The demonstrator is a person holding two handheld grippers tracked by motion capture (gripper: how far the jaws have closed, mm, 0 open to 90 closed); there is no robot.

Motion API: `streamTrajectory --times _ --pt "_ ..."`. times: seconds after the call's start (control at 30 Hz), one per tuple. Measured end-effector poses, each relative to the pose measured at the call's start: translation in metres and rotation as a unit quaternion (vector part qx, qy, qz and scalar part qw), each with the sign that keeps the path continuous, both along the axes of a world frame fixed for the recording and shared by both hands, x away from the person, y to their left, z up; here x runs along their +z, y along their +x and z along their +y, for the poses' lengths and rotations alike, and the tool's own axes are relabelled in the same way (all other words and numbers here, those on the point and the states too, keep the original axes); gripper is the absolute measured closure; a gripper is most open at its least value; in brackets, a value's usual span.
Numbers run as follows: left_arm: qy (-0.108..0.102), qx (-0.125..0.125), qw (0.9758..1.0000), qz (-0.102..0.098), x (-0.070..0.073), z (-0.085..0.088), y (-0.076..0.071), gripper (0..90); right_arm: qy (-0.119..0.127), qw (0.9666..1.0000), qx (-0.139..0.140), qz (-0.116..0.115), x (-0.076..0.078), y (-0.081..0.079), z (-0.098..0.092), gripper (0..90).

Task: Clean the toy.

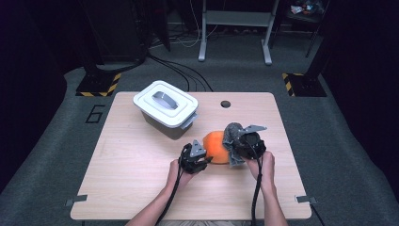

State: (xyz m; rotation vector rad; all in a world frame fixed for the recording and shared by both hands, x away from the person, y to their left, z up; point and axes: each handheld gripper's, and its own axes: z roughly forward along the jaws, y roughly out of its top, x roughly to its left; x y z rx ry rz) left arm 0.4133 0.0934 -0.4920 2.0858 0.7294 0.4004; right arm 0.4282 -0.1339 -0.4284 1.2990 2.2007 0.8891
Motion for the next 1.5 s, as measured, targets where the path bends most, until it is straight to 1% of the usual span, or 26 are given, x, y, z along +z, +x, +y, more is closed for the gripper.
streamTrajectory --times 0.07,0.1,0.13,0.17,0.27,0.4,0.5,0.53,0.6,0.63,0.67,0.7,0.8,0.9,1.0,1.07,1.1,1.13,1.17,1.23,1.27,1.3,1.33,1.4,1.47,1.5 --pt "0.0 -0.001 1.0 0.002 0.0 0.001 0.0 70.4 -0.001 1.0 0.002 0.002 -0.001 0.001 0.001 66.8" --pt "0.0 -0.002 1.0 0.001 0.0 0.001 0.001 68.5 0.006 1.0 -0.002 0.004 -0.003 0.003 0.0 66.8" --pt "0.001 -0.002 1.0 0.0 0.0 0.001 0.001 67.3 0.005 1.0 -0.005 0.007 -0.003 0.004 0.001 66.8" --pt "0.002 -0.001 1.0 -0.003 0.001 0.001 0.001 66.1 0.002 1.0 0.001 0.003 -0.004 0.005 0.0 66.8" --pt "0.008 0.001 0.9999 -0.012 0.001 0.0 0.0 56.0 0.003 0.9999 -0.006 0.008 -0.005 0.008 -0.001 66.8" --pt "0.032 0.005 0.999 -0.03 0.002 -0.004 -0.002 45.3 0.004 0.9999 -0.009 0.011 -0.005 0.013 -0.001 66.8" --pt "0.047 0.01 0.9977 -0.048 0.002 -0.007 -0.003 42.3 0.005 0.9999 -0.01 0.01 -0.006 0.017 -0.001 66.8" --pt "0.051 0.011 0.9973 -0.052 0.002 -0.008 -0.003 41.8 0.007 0.9998 -0.01 0.015 -0.006 0.018 -0.002 66.8" --pt "0.06 0.017 0.9961 -0.062 0.001 -0.009 -0.002 41.4 0.006 0.9998 -0.01 0.017 -0.006 0.021 -0.002 66.9" --pt "0.06 0.017 0.9961 -0.062 0.001 -0.009 -0.002 41.3 0.004 0.9998 -0.009 0.016 -0.006 0.023 -0.003 66.9" --pt "0.066 0.018 0.9952 -0.07 0.001 -0.008 0.0 41.2 0.006 0.9997 -0.01 0.019 -0.006 0.023 -0.003 66.9" --pt "0.064 0.019 0.9953 -0.069 0.001 -0.008 0.001 41.1 0.006 0.9998 -0.007 0.018 -0.006 0.025 -0.003 66.9" --pt "0.077 0.011 0.9933 -0.085 0.0 -0.011 0.002 42.5 0.008 0.9997 -0.009 0.022 -0.006 0.027 -0.005 66.9" --pt "0.08 0.003 0.9919 -0.098 0.0 -0.014 0.003 47.9 0.004 0.9997 -0.008 0.021 -0.007 0.028 -0.005 66.9" --pt "0.079 -0.002 0.9915 -0.103 -0.001 -0.015 0.004 61.2 0.01 0.9997 -0.009 0.021 -0.008 0.029 -0.007 67.1" --pt "0.077 0.005 0.9922 -0.098 -0.001 -0.014 0.004 68.2 0.016 0.9997 -0.009 0.017 -0.008 0.029 -0.008 67.1" --pt "0.077 0.005 0.9922 -0.098 -0.001 -0.014 0.004 70.1 0.016 0.9997 -0.009 0.017 -0.008 0.029 -0.008 67.1" --pt "0.073 0.01 0.993 -0.093 0.001 -0.014 0.005 70.1 0.021 0.9996 -0.01 0.018 -0.008 0.028 -0.009 67.2" --pt "0.071 0.014 0.9934 -0.09 0.001 -0.014 0.005 73.2 0.03 0.9994 -0.013 0.014 -0.006 0.026 -0.01 67.3" --pt "0.053 0.019 0.9959 -0.07 0.005 -0.013 0.004 74.5 0.034 0.9993 -0.013 0.006 -0.002 0.023 -0.012 67.4" --pt "0.048 0.017 0.9967 -0.063 0.007 -0.012 0.004 74.9 0.032 0.9994 -0.014 0.003 0.001 0.021 -0.012 67.3" --pt "0.048 0.017 0.9967 -0.063 0.007 -0.012 0.004 75.2 0.032 0.9994 -0.011 0.0 0.004 0.019 -0.012 67.3" --pt "0.028 0.016 0.9985 -0.044 0.011 -0.01 0.005 75.5 0.037 0.9993 -0.006 -0.003 0.007 0.017 -0.011 67.3" --pt "0.023 0.02 0.9989 -0.037 0.015 -0.008 0.004 75.6 0.033 0.9994 0.002 -0.01 0.014 0.012 -0.007 67.2" --pt "0.017 0.015 0.9993 -0.03 0.018 -0.008 0.002 75.6 0.038 0.9991 0.013 -0.015 0.022 0.007 -0.001 67.1" --pt "0.018 0.014 0.9993 -0.031 0.019 -0.008 0.001 75.6 0.038 0.9989 0.021 -0.018 0.024 0.006 0.001 67.1"
